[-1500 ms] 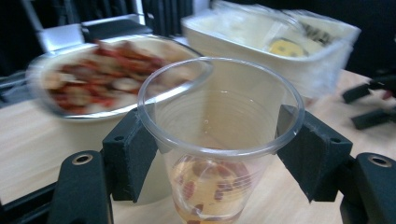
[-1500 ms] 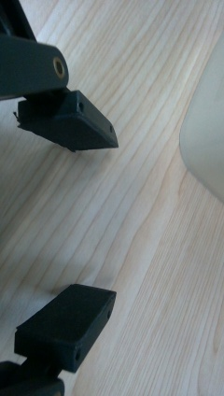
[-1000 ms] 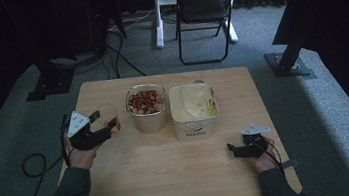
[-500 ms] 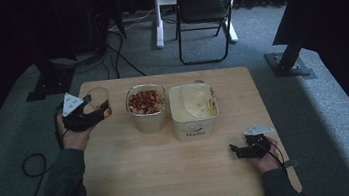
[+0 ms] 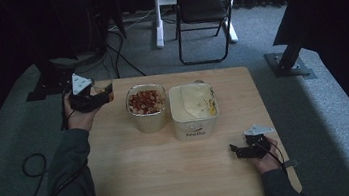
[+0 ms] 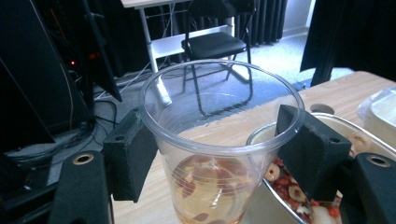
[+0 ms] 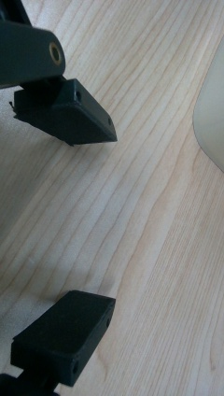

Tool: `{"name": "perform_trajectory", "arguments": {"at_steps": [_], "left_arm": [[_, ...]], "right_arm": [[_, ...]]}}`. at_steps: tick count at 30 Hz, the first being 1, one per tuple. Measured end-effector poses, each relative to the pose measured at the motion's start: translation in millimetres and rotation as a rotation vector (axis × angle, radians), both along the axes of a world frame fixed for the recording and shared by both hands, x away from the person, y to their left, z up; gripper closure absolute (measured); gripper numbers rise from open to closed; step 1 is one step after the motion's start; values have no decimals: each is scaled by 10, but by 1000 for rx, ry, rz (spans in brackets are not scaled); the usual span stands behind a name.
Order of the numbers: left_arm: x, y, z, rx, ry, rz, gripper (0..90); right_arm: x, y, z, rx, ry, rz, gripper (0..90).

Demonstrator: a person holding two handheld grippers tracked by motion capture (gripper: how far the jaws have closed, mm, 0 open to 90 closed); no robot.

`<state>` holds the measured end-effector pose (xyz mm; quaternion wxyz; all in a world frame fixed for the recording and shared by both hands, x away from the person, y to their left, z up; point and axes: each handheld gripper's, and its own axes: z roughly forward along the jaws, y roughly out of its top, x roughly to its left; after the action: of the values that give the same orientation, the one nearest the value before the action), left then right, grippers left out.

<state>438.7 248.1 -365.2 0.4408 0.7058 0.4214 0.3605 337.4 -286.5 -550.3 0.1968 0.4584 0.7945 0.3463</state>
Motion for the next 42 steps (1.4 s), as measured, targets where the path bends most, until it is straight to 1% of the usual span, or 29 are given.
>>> {"name": "perform_trajectory", "arguments": {"at_steps": [5,8,12,14,18,21,24,27,31,36,38,42], "left_arm": [[74,-58,28,44,8,17,313],[94,-82,50,76,3,24,314],[107,-123,89,129,-12,31,315],[115,-134,107,133,-14,29,315],[121,-160,144,156,-25,32,315],[124,-198,158,194,-30,34,315],[128,-242,162,245,-37,37,315],[132,-280,162,279,-43,32,316],[141,-329,166,312,-47,30,317],[155,-414,154,378,-50,22,318],[163,-443,145,401,-45,17,318],[176,-504,137,444,-47,9,318]], "right_arm": [[-1,0,0,0,0,-1,174],[-1,0,0,0,0,-1,174],[-2,2,0,1,0,-2,174],[-2,2,0,1,0,-3,174],[-4,4,0,1,0,-5,175],[-4,4,0,1,0,-5,174],[-4,4,0,1,0,-5,175],[-4,4,0,1,0,-5,175],[-4,4,0,1,0,-5,175],[-4,3,0,1,0,-4,175],[-4,4,0,1,0,-5,175],[-4,3,0,1,0,-4,175]]}}
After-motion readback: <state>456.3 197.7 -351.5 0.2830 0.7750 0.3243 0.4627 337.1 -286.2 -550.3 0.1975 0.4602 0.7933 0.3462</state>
